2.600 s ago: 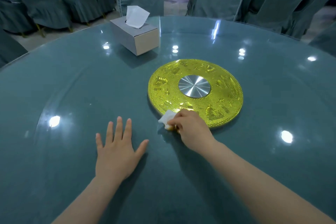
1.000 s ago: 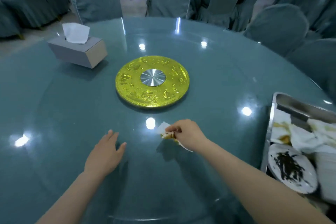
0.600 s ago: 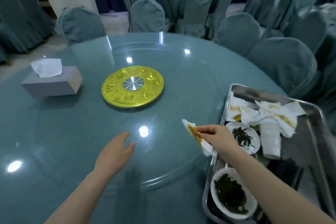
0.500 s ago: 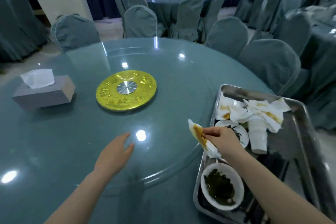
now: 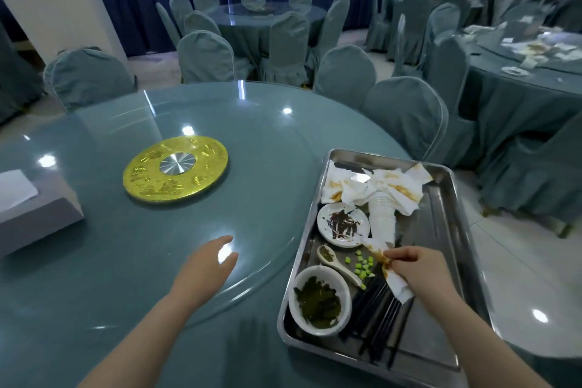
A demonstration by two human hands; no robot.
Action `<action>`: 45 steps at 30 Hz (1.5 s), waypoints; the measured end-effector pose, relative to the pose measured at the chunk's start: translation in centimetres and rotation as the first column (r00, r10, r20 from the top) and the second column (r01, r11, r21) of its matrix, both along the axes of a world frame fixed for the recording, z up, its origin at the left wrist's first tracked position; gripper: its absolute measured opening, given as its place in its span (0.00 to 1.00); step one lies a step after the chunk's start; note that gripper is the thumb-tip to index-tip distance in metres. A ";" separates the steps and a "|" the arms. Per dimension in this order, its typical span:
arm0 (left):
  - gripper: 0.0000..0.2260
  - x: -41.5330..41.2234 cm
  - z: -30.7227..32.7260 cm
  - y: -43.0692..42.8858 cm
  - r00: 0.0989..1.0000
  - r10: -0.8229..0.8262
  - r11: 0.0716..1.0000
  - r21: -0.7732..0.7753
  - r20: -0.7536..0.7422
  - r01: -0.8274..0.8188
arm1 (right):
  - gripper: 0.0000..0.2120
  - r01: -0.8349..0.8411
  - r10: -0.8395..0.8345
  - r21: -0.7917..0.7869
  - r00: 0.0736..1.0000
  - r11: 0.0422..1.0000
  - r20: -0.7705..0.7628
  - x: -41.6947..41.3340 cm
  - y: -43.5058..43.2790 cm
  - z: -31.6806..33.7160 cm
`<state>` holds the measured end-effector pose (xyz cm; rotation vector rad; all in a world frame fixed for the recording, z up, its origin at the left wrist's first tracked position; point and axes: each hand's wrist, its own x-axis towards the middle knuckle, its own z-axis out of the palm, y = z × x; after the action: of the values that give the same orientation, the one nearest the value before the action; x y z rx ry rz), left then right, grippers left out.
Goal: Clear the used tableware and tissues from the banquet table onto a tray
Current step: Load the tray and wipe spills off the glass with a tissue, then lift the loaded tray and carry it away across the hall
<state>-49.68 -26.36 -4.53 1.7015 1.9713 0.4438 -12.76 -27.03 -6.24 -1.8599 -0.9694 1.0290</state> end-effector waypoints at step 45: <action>0.21 15.5 -10.1 2.9 0.992 -0.020 0.998 -0.061 0.125 0.028 | 0.37 0.008 0.128 -0.273 0.869 0.962 0.479 14.8 -5.5 -9.8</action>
<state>-34.17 -23.50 -14.64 1.6170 1.8552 0.4628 2.07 -32.51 -16.00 -2.4044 -1.2339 0.7544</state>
